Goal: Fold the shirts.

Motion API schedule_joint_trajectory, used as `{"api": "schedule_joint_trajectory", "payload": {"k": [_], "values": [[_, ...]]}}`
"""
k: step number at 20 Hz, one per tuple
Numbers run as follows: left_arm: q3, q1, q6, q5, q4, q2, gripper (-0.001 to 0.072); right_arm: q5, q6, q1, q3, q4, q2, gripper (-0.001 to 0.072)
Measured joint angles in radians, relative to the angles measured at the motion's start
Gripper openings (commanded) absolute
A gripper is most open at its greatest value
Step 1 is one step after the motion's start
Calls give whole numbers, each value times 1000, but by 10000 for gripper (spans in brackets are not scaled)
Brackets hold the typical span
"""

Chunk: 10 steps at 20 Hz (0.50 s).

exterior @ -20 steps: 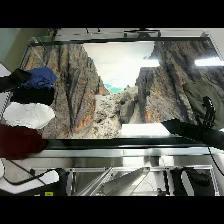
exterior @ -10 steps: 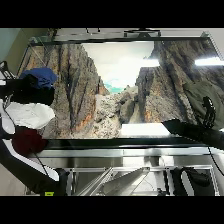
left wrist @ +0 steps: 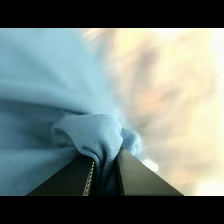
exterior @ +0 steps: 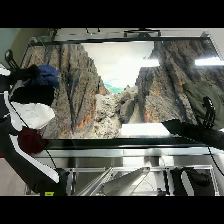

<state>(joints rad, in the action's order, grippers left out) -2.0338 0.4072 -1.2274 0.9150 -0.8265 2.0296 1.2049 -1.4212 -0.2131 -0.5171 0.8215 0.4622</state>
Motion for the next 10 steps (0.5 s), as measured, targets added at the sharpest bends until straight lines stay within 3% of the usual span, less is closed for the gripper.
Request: {"api": "schedule_joint_trajectory", "payload": {"k": [5,10], "values": [[11,-115,50,209,348,-196,24,-18,1,0,0,5,0,457],[27,-366,-26,406,317,-286,23,-34,28,-2,0,25,0,458]]}}
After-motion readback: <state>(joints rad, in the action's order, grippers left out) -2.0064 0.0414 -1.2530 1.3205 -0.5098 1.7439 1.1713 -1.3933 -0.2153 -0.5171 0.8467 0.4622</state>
